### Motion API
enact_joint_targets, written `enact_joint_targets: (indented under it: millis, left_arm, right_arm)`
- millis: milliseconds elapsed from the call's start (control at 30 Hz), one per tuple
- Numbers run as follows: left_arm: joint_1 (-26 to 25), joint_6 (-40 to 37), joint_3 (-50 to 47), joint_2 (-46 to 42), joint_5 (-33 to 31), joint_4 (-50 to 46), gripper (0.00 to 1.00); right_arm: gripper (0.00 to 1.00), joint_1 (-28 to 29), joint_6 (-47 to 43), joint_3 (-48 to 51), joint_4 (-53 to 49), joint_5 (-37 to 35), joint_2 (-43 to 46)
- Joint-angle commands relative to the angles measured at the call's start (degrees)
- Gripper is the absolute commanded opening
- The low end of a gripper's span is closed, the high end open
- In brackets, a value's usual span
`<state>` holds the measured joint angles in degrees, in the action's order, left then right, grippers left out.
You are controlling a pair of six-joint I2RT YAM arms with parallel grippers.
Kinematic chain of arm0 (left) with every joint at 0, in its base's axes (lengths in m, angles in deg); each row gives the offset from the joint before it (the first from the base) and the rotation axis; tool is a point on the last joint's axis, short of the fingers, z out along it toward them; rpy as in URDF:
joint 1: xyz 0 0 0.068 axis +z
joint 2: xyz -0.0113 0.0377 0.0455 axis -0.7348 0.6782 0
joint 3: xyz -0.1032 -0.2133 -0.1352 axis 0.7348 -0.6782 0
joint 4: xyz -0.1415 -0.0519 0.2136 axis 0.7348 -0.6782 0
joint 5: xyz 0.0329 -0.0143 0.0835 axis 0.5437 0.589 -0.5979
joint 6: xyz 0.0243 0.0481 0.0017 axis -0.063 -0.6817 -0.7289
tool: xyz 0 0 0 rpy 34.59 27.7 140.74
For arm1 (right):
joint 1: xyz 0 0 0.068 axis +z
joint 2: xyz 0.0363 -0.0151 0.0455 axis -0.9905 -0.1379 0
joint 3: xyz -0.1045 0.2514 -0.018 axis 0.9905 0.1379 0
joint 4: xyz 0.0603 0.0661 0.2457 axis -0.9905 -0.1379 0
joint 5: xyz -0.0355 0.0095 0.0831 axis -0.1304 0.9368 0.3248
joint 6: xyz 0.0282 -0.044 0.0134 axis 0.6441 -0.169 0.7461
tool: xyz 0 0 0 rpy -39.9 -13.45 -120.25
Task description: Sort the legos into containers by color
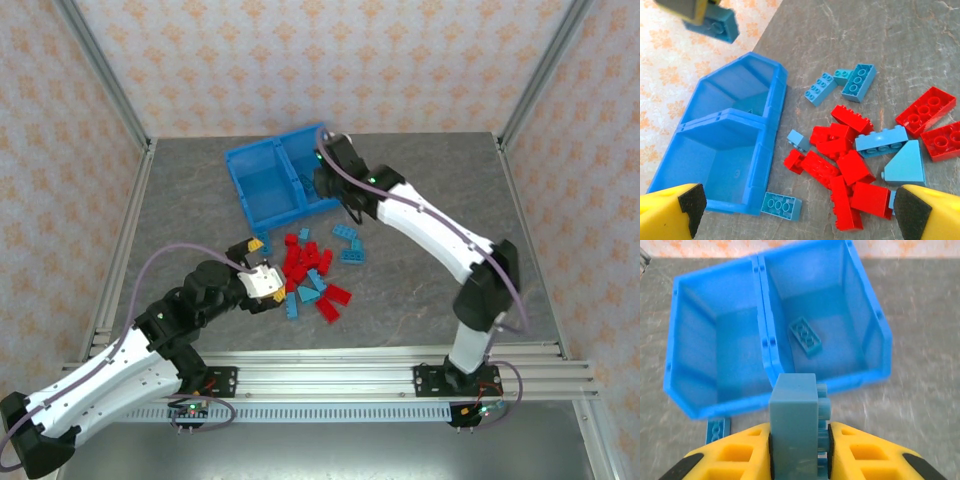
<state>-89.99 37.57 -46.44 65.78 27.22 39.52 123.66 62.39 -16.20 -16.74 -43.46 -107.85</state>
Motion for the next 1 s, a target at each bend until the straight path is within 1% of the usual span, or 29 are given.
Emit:
enact_joint_targets:
  millis: [0, 133, 233, 333, 467, 633, 733, 833, 900, 967]
  left_arm:
    - [0.48, 2.11, 0.02, -0.69, -3.52, 2.49, 1.00]
    - [0.50, 0.85, -0.09, -0.44, -4.96, 2.20, 1.00]
    - [0.46, 0.45, -0.09, -0.44, -4.79, 1.87, 1.00]
    - [0.46, 0.26, -0.15, -0.52, -4.82, 1.81, 1.00]
    - [0.50, 0.13, -0.26, -0.05, -4.70, 2.11, 1.00]
    - [0.51, 0.00, -0.18, 0.92, -4.64, 2.19, 1.00]
    - [0.50, 0.60, -0.18, 1.09, -5.04, 2.43, 1.00]
    - [0.51, 2.34, 0.21, 2.07, -5.75, 2.55, 1.00]
    - [0.64, 3.64, 0.65, 2.94, -5.71, 2.37, 1.00]
    - [0.85, 5.06, 1.03, 3.56, -5.71, 2.46, 1.00]
  right_arm:
    - [0.29, -1.69, -5.69, -8.61, -1.84, -5.14, -10.51]
    - [0.29, -3.63, -7.13, -23.82, -5.55, -6.74, -24.06]
    - [0.29, -4.10, -8.13, -32.78, -8.98, -7.37, -31.42]
    - [0.29, -4.39, -9.86, -36.69, -9.29, -8.60, -35.97]
    - [0.30, -5.78, -8.79, -37.87, -9.42, -4.90, -39.36]
    - [0.43, -6.18, -8.14, -38.78, -10.37, -2.09, -39.52]
    - [0.45, -6.16, -7.72, -39.70, -11.51, -1.34, -38.09]
    - [0.46, -6.16, -6.97, -39.35, -13.16, -0.58, -34.76]
    - [0.45, -5.97, -6.07, -36.46, -14.09, -0.22, -30.67]
    - [0.46, -5.81, -5.11, -30.60, -13.71, 0.40, -24.46]
